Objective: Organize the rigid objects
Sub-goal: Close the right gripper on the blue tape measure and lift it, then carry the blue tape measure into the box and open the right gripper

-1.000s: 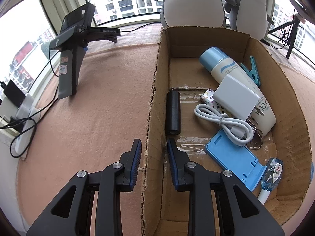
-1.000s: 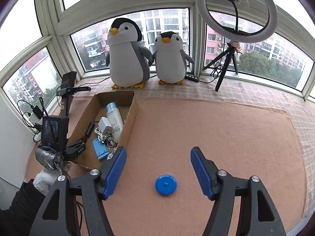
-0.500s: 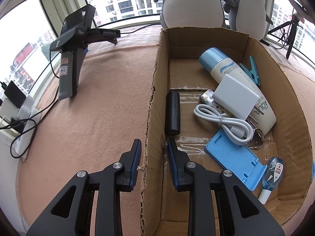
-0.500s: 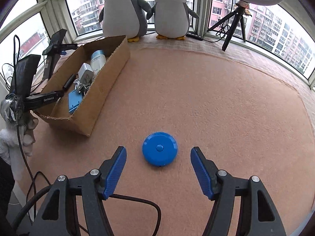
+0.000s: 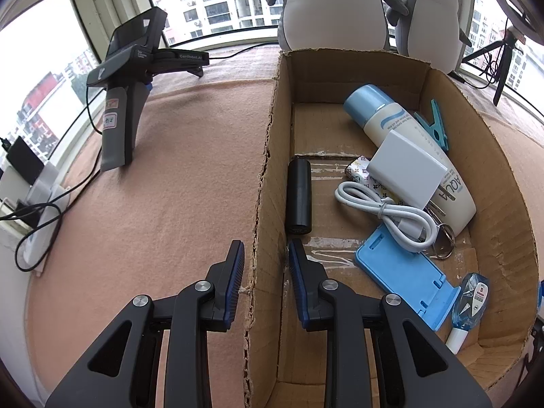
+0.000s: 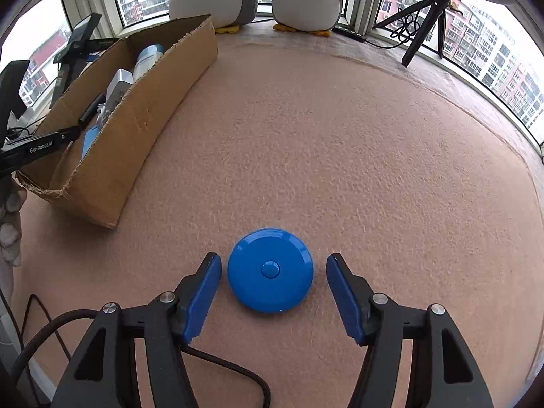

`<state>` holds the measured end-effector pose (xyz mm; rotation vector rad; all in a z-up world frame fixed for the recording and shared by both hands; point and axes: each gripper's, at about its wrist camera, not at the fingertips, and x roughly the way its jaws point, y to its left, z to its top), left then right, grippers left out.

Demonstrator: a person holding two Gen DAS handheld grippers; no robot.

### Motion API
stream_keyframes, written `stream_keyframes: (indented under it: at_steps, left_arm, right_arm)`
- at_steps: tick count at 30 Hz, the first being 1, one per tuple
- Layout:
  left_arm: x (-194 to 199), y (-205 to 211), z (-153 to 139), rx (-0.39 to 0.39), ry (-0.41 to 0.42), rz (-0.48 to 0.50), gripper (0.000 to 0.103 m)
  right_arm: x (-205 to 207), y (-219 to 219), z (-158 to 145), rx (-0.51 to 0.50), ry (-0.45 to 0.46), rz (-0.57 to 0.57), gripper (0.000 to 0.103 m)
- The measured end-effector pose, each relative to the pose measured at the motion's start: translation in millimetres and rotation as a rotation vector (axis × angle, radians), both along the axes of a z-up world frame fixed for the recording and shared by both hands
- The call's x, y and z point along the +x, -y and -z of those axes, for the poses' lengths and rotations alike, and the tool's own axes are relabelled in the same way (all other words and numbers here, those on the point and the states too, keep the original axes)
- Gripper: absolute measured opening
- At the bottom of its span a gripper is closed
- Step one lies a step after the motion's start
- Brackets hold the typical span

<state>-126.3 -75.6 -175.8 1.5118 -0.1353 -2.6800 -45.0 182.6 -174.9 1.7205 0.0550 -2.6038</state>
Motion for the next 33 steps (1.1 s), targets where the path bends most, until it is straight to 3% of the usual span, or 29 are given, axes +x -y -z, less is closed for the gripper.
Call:
stream_keyframes:
  at_steps: [4,6,16,23,33]
  left_arm:
    - [0.3,1.4,-0.1,0.008,-0.001,-0.005,0.024]
    - [0.5,1.8,0.0,0.010,-0.002,-0.008,0.024]
    - [1.2,3.2,0.4,0.027,-0.005,-0.027,0.025]
    - [0.1,2.6,0.2,0.025,0.001,-0.044,0.024]
    - [-0.3,1.8,-0.1,0.027,0.008,-0.084,0.024]
  right_arm:
    - [1.7,-3.2,0.7,-0.007,0.014,0.000,0.054]
    - [1.8,-3.3,0.5,-0.020,0.017,-0.001,0.046]
    - [0.8,-2.9,-2.7,-0.038,0.015,0.002,0.046]
    - [-10.6,-0.7,-32.1,-0.054,-0.040,-0.034,0.046]
    - [-41.7,30.9,-80.9,-0.080,-0.125,-0.181,0.046]
